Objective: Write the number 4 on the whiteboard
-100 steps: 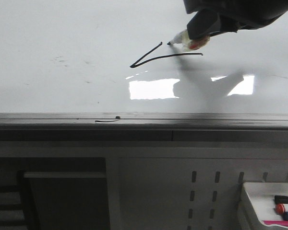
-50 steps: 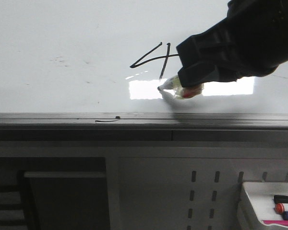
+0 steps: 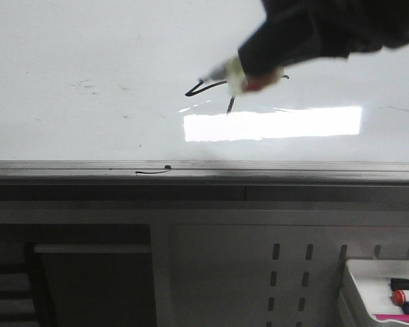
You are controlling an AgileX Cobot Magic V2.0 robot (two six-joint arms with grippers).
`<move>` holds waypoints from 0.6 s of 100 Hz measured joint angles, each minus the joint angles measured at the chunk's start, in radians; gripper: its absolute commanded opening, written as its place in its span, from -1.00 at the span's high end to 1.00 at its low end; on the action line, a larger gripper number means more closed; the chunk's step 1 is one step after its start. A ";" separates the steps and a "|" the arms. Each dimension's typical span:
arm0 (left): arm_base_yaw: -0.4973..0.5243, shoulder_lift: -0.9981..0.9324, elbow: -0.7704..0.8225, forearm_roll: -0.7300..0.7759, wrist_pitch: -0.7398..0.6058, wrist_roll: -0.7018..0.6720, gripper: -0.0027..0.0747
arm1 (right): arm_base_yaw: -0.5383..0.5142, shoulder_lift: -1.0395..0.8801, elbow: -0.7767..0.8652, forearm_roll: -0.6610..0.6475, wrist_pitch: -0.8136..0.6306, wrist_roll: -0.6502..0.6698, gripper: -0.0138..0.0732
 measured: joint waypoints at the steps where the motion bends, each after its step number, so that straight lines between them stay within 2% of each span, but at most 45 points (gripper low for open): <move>1: 0.000 0.002 -0.003 0.002 0.002 0.003 0.26 | 0.009 -0.006 -0.003 -0.004 0.003 0.000 0.79; 6: 0.000 0.009 -0.019 0.031 0.008 0.012 -0.05 | 0.037 -0.045 -0.012 -0.030 0.015 0.000 0.79; 11: 0.000 0.025 -0.042 0.070 0.019 0.016 -0.19 | 0.058 -0.078 -0.016 -0.057 0.036 0.000 0.79; 30: 0.000 0.195 -0.210 0.285 0.189 0.020 -0.11 | 0.115 -0.096 -0.059 -0.189 0.220 -0.010 0.82; 46: 0.000 0.374 -0.378 0.412 0.379 0.020 -0.10 | 0.170 -0.094 -0.109 -0.226 0.343 -0.135 0.85; 60: 0.000 0.503 -0.498 0.445 0.507 0.024 -0.07 | 0.219 -0.094 -0.163 -0.230 0.442 -0.225 0.85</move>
